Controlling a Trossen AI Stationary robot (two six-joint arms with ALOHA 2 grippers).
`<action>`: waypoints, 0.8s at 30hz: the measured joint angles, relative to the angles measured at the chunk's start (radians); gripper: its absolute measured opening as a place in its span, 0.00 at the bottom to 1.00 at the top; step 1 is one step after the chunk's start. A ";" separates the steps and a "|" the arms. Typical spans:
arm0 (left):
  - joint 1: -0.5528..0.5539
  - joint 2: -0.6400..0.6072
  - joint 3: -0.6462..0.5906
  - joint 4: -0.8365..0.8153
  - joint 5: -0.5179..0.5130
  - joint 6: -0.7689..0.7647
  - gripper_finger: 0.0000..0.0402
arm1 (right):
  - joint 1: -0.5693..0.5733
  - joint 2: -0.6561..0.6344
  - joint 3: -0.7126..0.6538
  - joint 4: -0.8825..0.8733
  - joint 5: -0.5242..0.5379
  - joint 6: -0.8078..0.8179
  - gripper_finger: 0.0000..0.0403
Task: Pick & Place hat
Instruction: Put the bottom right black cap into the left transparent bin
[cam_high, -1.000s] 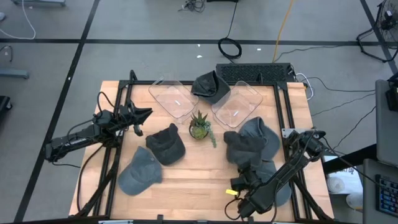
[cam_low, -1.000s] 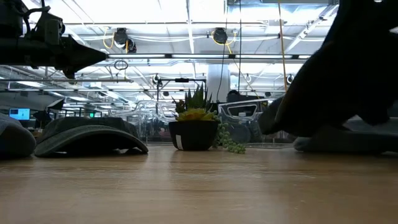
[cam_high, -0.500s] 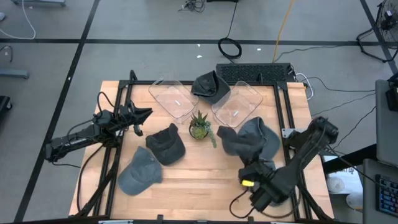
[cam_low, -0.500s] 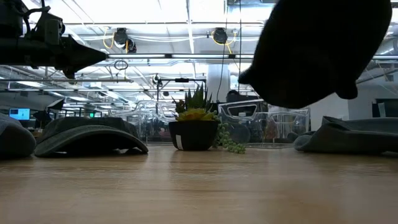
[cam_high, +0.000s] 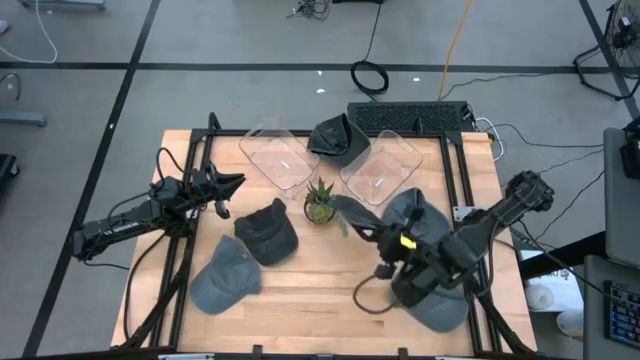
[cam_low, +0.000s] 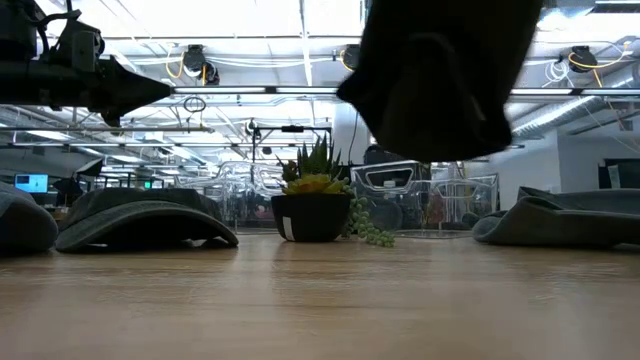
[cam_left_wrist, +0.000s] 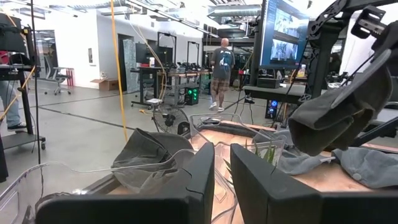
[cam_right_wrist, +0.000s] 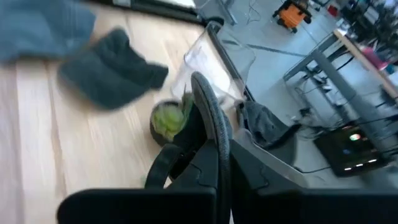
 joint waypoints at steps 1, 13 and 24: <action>0.000 0.000 0.000 0.000 0.000 0.000 0.16 | -0.012 -0.003 0.000 0.037 -0.013 -0.015 0.00; 0.000 0.000 0.000 0.000 0.000 0.000 0.16 | -0.171 -0.018 0.000 0.349 -0.050 -0.111 0.00; 0.000 0.000 0.000 0.000 0.000 0.000 0.16 | -0.324 -0.018 0.000 0.651 -0.130 -0.174 0.00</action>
